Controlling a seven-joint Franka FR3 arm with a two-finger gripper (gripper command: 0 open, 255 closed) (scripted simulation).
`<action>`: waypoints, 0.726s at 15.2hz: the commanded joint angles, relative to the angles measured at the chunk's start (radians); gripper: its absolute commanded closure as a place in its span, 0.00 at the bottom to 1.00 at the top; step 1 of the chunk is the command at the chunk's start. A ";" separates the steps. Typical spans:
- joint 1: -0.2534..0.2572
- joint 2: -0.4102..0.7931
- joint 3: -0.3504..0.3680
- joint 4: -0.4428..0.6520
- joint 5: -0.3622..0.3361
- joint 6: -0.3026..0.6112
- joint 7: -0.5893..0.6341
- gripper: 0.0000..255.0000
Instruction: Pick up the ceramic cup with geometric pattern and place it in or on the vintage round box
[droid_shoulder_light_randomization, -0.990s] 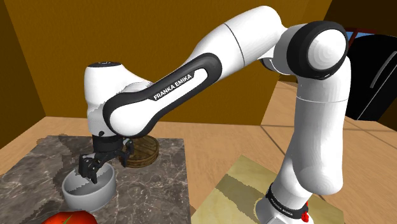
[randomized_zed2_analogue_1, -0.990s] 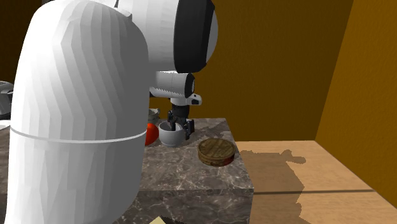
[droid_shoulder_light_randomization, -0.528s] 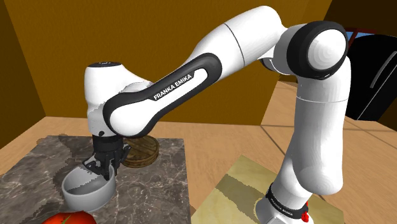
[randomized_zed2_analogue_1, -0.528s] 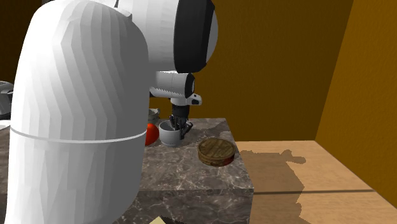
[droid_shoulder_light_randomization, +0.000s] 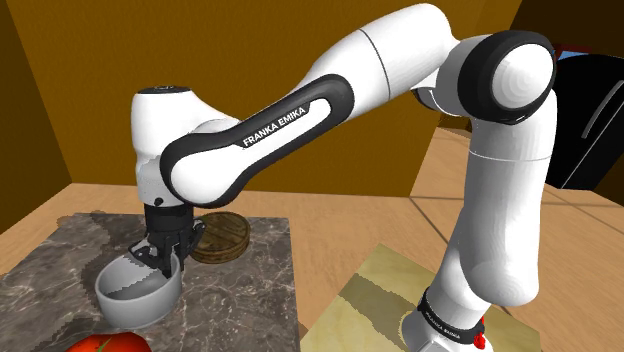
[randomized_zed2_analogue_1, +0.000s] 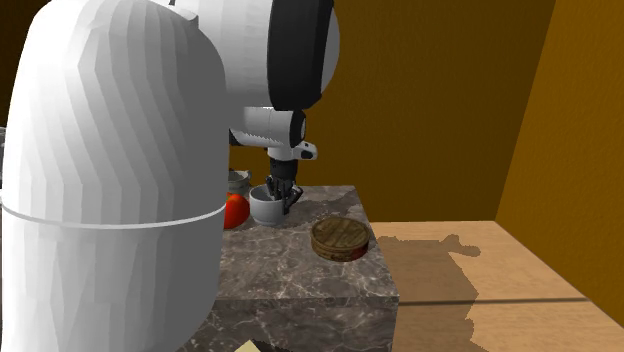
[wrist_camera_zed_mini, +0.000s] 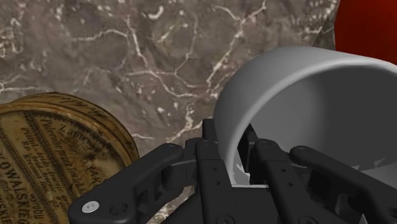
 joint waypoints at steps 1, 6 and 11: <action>-0.001 -0.010 0.003 0.015 0.006 -0.024 -0.002 1.00; -0.007 -0.041 0.009 0.047 0.024 -0.083 -0.011 1.00; -0.011 -0.067 0.013 0.085 0.038 -0.144 -0.017 1.00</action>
